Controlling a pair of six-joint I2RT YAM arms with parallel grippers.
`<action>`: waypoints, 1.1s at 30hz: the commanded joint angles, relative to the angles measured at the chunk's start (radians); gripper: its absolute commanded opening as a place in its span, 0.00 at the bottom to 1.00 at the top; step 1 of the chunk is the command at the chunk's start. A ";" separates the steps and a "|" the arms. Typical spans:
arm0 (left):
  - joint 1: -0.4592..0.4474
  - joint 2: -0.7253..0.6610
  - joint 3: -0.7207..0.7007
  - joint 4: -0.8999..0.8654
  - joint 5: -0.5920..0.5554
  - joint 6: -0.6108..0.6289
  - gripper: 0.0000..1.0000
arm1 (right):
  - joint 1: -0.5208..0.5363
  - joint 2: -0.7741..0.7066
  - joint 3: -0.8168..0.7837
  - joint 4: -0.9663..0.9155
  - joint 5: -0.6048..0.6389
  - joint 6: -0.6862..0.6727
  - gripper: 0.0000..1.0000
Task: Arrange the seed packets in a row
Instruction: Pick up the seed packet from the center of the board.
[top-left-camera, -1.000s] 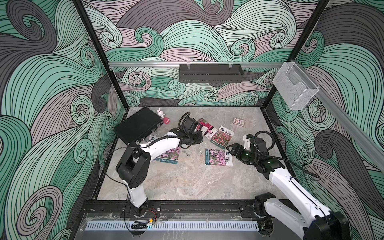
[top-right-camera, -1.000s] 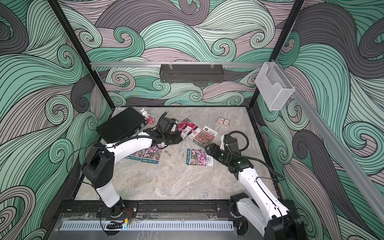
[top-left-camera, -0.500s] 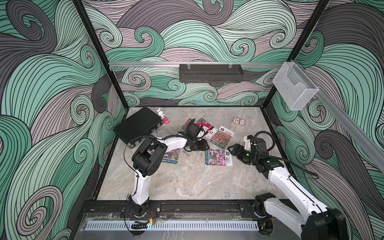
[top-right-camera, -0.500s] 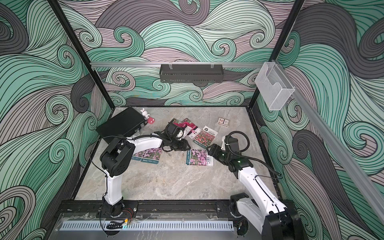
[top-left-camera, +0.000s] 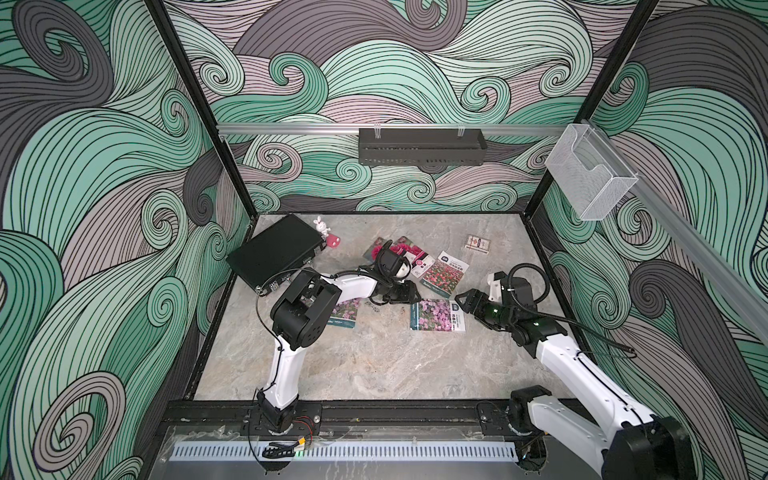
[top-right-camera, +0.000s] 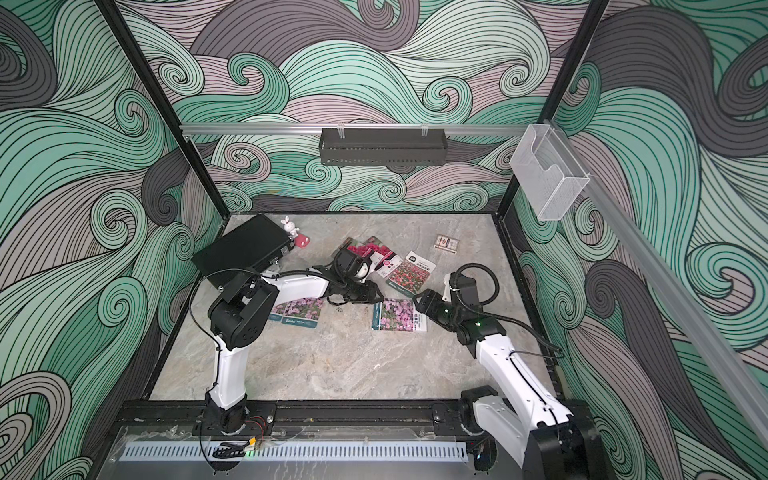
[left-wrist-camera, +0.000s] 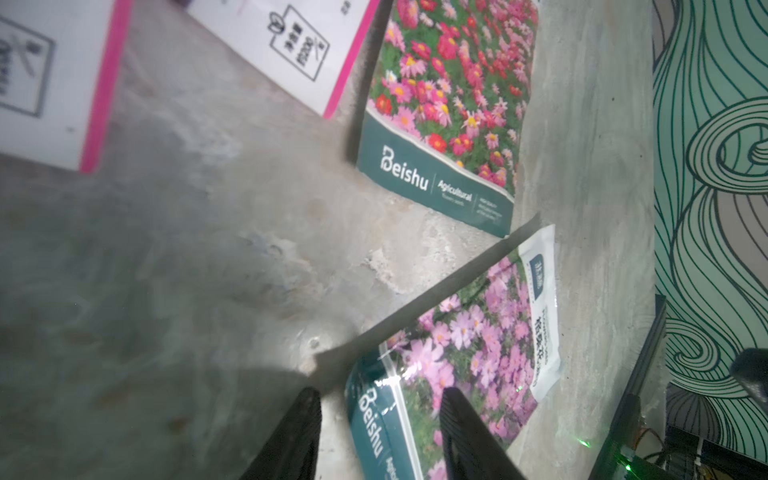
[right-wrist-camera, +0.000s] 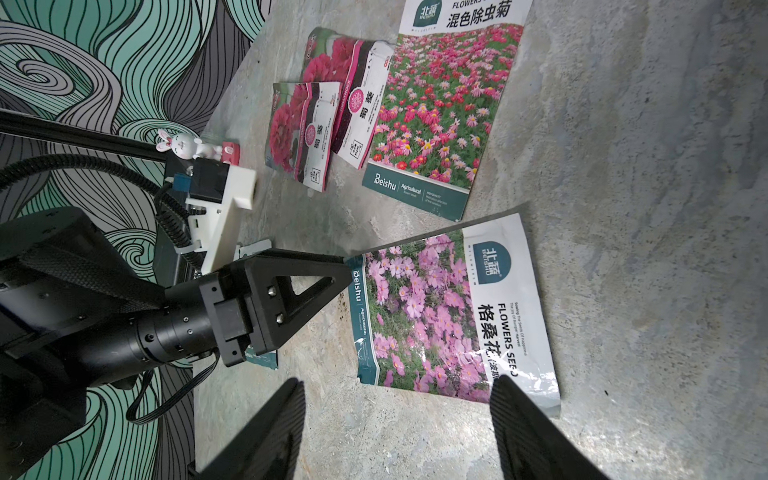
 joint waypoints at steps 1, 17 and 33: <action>-0.022 0.056 0.025 -0.010 0.015 0.032 0.48 | -0.003 -0.011 -0.012 0.014 -0.003 -0.012 0.72; -0.042 0.111 0.003 0.036 0.030 0.020 0.00 | -0.003 -0.049 -0.030 -0.010 0.025 -0.040 0.72; 0.060 -0.225 0.015 0.011 -0.098 -0.249 0.00 | -0.001 -0.001 0.015 0.073 -0.016 0.106 0.72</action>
